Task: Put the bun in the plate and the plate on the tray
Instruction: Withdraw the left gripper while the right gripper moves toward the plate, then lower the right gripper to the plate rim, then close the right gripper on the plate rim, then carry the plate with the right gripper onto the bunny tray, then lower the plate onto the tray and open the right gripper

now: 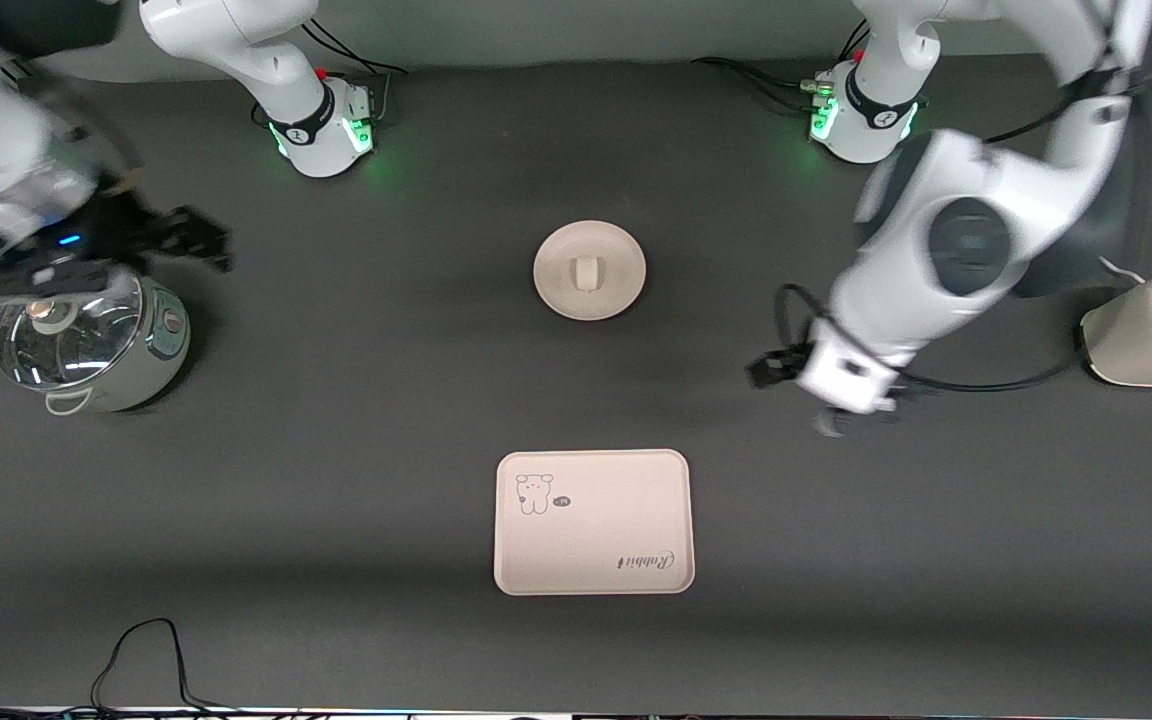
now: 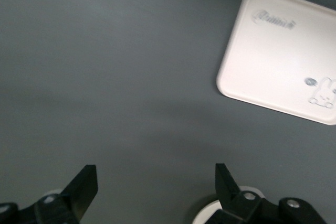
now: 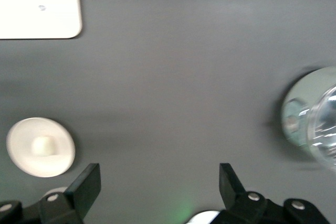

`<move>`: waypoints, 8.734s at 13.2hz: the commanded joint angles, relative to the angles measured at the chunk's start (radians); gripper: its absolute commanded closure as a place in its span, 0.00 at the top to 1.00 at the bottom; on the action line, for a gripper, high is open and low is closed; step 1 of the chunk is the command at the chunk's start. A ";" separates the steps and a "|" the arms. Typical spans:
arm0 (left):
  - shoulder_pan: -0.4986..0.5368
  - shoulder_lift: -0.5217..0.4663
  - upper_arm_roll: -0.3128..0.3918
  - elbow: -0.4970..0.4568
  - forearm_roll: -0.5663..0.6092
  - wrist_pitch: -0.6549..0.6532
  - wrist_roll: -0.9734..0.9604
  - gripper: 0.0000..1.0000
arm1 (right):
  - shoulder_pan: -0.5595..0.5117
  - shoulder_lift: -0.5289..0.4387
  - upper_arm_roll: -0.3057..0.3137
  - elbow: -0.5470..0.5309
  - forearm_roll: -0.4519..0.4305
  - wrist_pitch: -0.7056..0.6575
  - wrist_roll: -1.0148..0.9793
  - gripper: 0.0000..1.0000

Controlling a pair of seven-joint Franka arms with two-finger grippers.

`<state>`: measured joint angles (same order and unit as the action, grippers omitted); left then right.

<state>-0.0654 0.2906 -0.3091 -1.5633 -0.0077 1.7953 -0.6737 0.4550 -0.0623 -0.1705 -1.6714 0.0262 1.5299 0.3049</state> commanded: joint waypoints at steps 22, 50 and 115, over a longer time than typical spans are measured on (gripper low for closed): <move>0.062 -0.260 0.311 -0.041 0.009 -0.222 0.606 1.00 | 0.565 0.123 -0.003 -0.590 0.113 0.889 0.435 1.00; 0.053 -0.257 0.303 -0.038 0.026 -0.186 0.614 1.00 | 0.600 0.403 0.060 -0.731 0.195 1.354 0.430 0.35; 0.053 -0.255 0.303 -0.032 0.023 -0.188 0.617 1.00 | 0.080 0.954 0.069 0.561 0.429 0.695 0.066 1.00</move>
<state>-0.0037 0.0542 -0.0105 -1.5863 0.0069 1.6034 -0.0706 0.5453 1.0399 -0.1010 -1.0058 0.4356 2.3394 0.3849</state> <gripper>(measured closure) 0.000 0.022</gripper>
